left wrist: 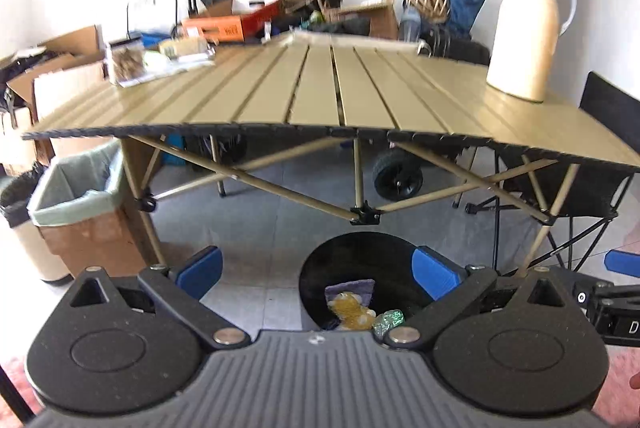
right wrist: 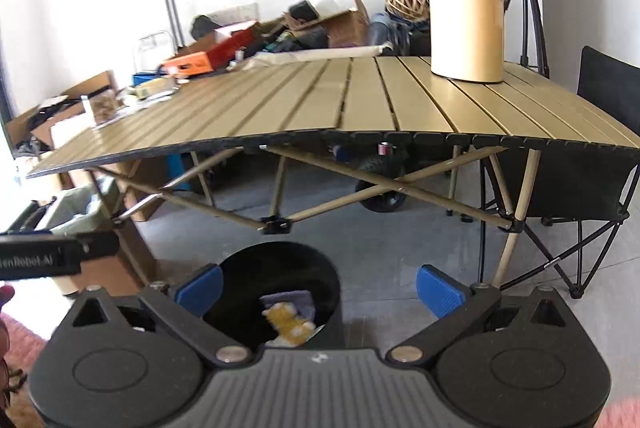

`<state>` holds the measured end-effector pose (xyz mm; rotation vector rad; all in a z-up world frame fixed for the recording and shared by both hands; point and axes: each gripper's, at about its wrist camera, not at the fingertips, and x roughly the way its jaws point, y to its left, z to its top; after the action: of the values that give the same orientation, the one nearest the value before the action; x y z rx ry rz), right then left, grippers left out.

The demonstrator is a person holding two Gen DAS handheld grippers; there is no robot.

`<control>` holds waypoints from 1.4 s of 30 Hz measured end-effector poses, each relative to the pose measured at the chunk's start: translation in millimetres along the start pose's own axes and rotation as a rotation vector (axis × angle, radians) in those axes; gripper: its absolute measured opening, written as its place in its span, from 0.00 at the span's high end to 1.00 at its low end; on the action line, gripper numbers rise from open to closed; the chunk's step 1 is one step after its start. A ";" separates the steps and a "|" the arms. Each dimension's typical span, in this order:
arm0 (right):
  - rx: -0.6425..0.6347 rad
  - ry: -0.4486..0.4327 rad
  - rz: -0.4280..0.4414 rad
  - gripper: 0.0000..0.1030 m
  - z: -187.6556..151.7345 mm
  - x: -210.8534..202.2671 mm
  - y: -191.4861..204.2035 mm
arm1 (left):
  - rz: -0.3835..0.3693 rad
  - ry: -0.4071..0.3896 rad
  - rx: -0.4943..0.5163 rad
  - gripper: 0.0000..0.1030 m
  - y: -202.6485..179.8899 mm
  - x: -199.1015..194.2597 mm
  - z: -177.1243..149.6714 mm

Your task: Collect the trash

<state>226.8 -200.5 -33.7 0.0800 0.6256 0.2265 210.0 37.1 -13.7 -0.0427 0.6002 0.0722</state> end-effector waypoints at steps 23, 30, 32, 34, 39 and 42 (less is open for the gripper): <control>-0.014 -0.087 0.048 0.00 -93.6 -161.8 31.4 | -0.016 -0.229 0.045 0.00 14.0 -166.9 -96.4; -0.016 -0.098 0.049 0.00 -100.4 -170.6 33.2 | -0.021 -0.234 0.039 0.00 16.9 -175.1 -101.8; -0.016 -0.100 0.048 0.00 -100.8 -171.3 33.2 | -0.022 -0.236 0.038 0.00 16.8 -176.1 -101.9; -0.017 -0.101 0.048 0.00 -100.9 -171.1 33.4 | -0.022 -0.237 0.041 0.00 16.4 -176.6 -102.6; -0.020 -0.102 0.049 0.00 -99.4 -171.1 34.0 | -0.023 -0.236 0.040 0.00 18.3 -175.5 -101.7; -0.021 -0.102 0.049 0.00 -98.5 -170.7 33.9 | -0.021 -0.234 0.034 0.00 20.2 -175.9 -101.7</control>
<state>28.2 -206.9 -11.1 0.0864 0.5196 0.2745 6.5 41.3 1.5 -0.0074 0.3668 0.0454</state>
